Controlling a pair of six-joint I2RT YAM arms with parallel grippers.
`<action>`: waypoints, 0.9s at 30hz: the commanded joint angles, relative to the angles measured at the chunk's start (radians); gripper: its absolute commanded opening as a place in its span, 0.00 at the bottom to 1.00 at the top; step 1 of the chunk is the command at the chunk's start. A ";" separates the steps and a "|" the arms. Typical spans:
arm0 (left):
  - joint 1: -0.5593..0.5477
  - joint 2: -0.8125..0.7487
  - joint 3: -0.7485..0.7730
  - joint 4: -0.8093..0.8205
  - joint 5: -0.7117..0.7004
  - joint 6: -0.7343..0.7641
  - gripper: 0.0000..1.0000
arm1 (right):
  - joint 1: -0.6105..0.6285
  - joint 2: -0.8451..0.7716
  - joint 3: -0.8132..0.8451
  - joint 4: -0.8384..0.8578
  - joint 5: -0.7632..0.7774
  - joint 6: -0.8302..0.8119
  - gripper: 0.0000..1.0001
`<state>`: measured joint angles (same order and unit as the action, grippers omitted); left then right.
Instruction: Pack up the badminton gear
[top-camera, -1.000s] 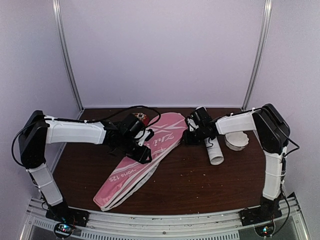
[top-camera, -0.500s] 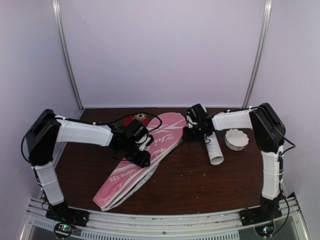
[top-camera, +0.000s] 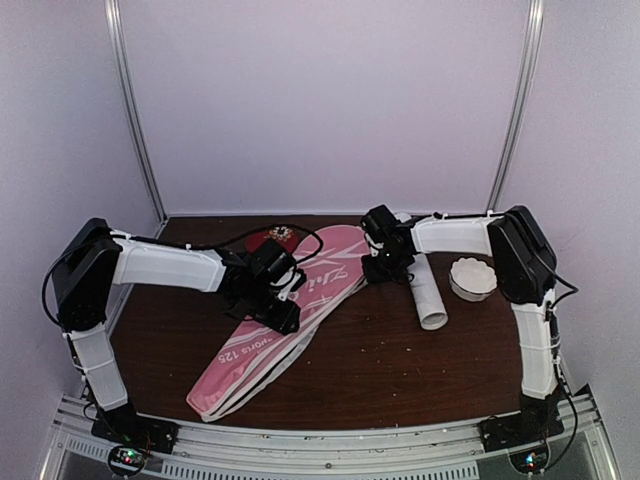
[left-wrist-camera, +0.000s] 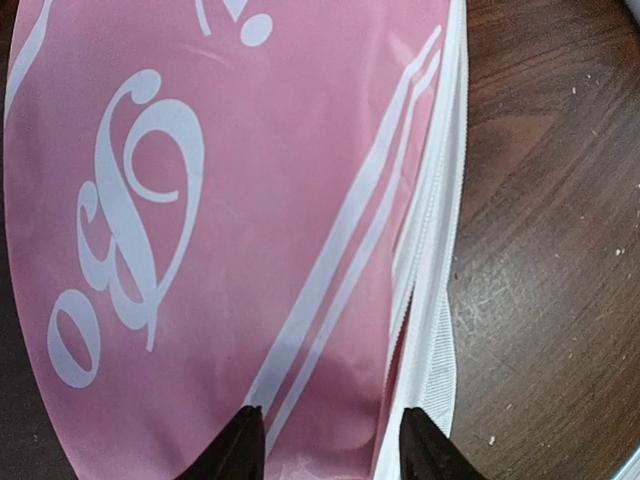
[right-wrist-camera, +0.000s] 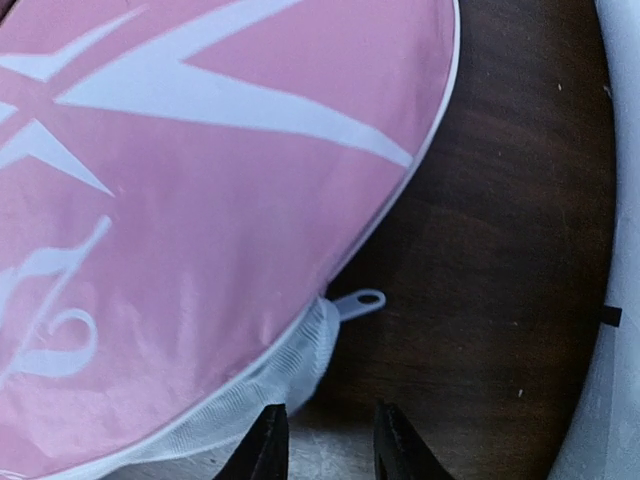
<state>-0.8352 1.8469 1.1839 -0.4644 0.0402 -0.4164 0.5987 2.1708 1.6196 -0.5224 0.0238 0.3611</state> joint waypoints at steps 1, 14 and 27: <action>0.018 -0.006 -0.007 0.027 -0.012 0.016 0.48 | 0.013 0.030 0.033 -0.149 0.116 -0.092 0.32; 0.042 -0.036 -0.062 0.077 0.039 0.033 0.48 | 0.001 -0.153 -0.119 0.056 -0.110 -0.025 0.31; 0.043 -0.054 -0.063 0.085 0.037 0.024 0.47 | -0.025 -0.102 -0.130 0.210 -0.196 0.458 0.24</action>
<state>-0.7994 1.8240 1.1267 -0.4088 0.0681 -0.3992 0.5808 2.0659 1.4986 -0.3504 -0.1822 0.6247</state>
